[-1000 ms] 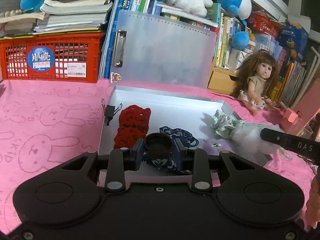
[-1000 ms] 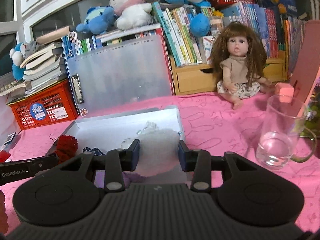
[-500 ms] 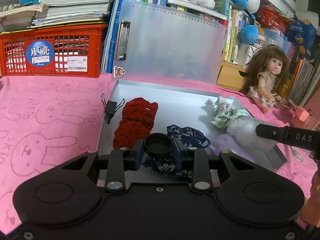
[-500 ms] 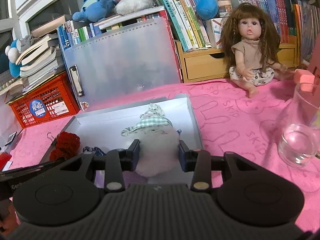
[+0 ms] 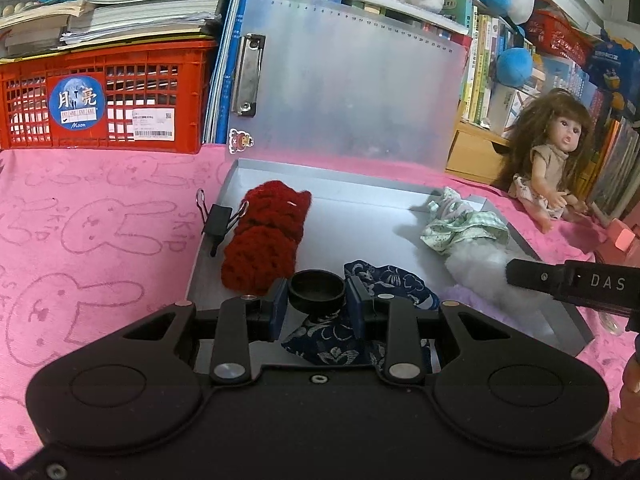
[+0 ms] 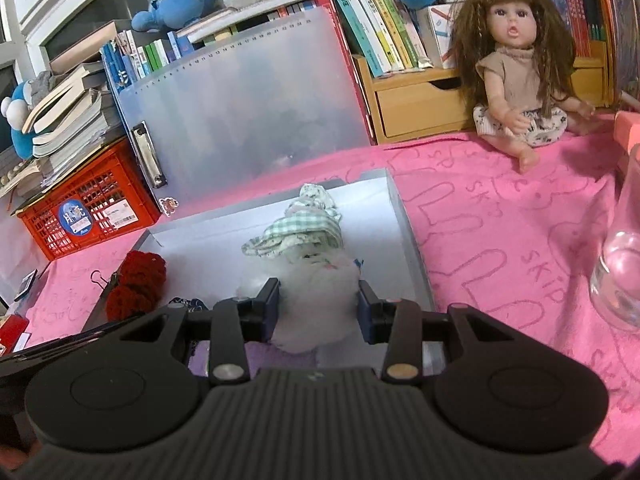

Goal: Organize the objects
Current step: 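Lower the cap and fluffy ball into the white box and open both grippers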

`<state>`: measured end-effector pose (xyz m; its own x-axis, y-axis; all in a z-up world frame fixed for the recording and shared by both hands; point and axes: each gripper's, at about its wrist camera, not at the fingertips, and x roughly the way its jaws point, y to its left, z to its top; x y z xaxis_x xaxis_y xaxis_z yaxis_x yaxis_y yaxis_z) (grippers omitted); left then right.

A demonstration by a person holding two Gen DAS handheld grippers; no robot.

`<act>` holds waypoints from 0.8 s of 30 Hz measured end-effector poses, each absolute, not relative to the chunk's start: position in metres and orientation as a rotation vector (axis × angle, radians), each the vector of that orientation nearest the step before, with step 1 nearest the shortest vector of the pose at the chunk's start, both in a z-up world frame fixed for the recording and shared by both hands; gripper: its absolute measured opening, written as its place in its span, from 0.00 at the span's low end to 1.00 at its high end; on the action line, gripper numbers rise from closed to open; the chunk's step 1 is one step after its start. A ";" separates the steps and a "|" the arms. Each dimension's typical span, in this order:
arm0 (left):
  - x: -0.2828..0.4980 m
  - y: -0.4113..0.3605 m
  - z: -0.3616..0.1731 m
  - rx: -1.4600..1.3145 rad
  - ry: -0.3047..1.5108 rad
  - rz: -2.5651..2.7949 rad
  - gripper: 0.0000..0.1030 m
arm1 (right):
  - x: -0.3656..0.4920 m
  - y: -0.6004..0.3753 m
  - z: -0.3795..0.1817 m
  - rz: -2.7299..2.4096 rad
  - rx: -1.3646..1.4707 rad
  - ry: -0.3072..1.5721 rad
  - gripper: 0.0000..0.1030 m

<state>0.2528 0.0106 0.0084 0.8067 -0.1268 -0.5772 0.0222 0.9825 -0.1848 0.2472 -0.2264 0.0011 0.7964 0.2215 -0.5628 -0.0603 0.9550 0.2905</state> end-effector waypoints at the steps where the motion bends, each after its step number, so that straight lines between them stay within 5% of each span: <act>1: 0.253 0.011 0.008 -0.173 0.628 -0.079 0.29 | 0.248 -0.227 0.000 0.152 0.271 0.638 0.42; 11: 0.249 0.012 0.010 -0.183 0.608 -0.091 0.30 | 0.249 -0.229 -0.009 0.151 0.273 0.667 0.43; 17: 0.241 0.010 0.020 -0.159 0.583 -0.105 0.35 | 0.241 -0.228 -0.004 0.162 0.242 0.651 0.63; 24: 0.221 0.011 0.032 -0.148 0.560 -0.130 0.43 | 0.220 -0.227 0.009 0.189 0.187 0.601 0.69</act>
